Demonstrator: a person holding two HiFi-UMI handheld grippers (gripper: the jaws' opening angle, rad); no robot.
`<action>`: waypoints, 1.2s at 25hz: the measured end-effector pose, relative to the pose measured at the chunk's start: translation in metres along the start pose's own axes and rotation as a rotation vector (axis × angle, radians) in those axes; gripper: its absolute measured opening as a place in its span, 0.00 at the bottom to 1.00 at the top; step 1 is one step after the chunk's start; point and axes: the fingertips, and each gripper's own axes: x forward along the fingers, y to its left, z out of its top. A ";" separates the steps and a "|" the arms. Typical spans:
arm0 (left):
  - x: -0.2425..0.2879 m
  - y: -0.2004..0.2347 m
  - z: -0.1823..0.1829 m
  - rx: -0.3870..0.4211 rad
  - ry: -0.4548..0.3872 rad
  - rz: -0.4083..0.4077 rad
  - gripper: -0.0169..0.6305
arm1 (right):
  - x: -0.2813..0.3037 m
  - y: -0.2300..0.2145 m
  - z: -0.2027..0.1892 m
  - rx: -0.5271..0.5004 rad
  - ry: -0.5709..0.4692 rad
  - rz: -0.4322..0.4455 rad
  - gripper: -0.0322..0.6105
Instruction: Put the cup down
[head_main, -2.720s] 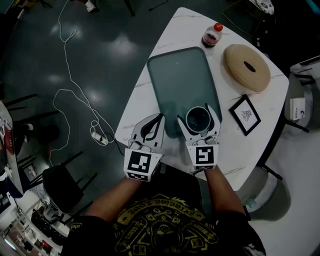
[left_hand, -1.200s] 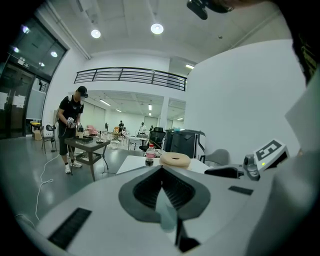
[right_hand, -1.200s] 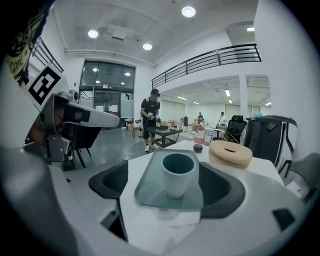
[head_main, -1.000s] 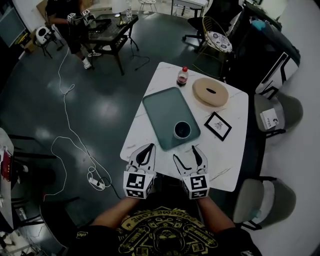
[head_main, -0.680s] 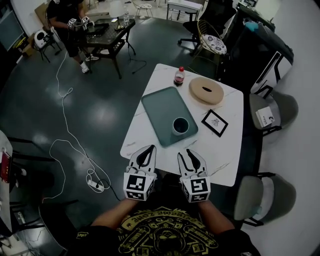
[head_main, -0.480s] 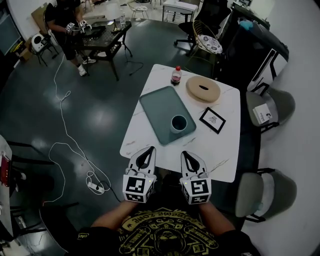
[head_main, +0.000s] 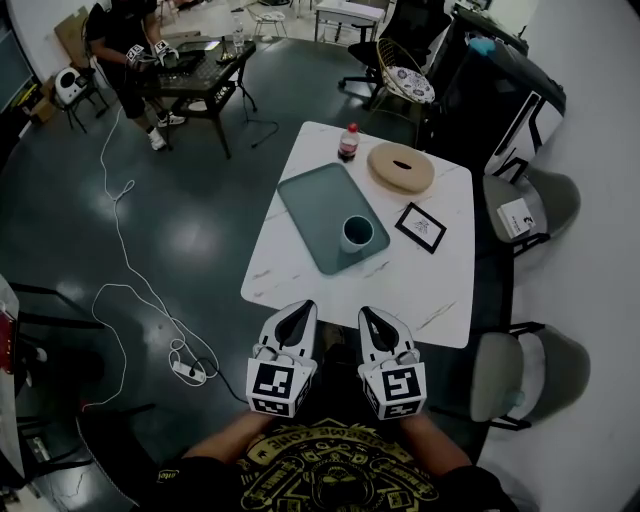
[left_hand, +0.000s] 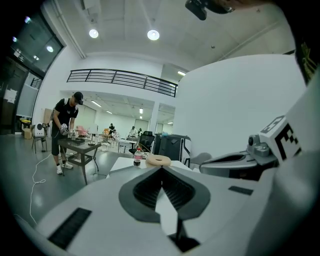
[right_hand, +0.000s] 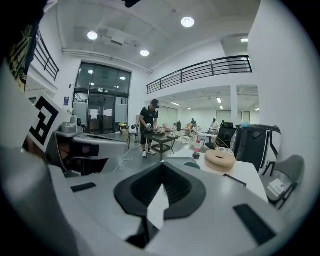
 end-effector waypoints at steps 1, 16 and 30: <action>-0.004 -0.003 0.001 0.000 -0.003 -0.004 0.04 | -0.003 0.001 0.001 -0.004 0.000 -0.001 0.06; -0.032 -0.051 0.015 0.019 -0.045 0.068 0.04 | -0.043 0.002 0.022 -0.068 -0.040 0.120 0.06; -0.073 -0.141 -0.002 -0.009 -0.049 0.242 0.04 | -0.132 -0.017 -0.017 -0.111 -0.031 0.342 0.06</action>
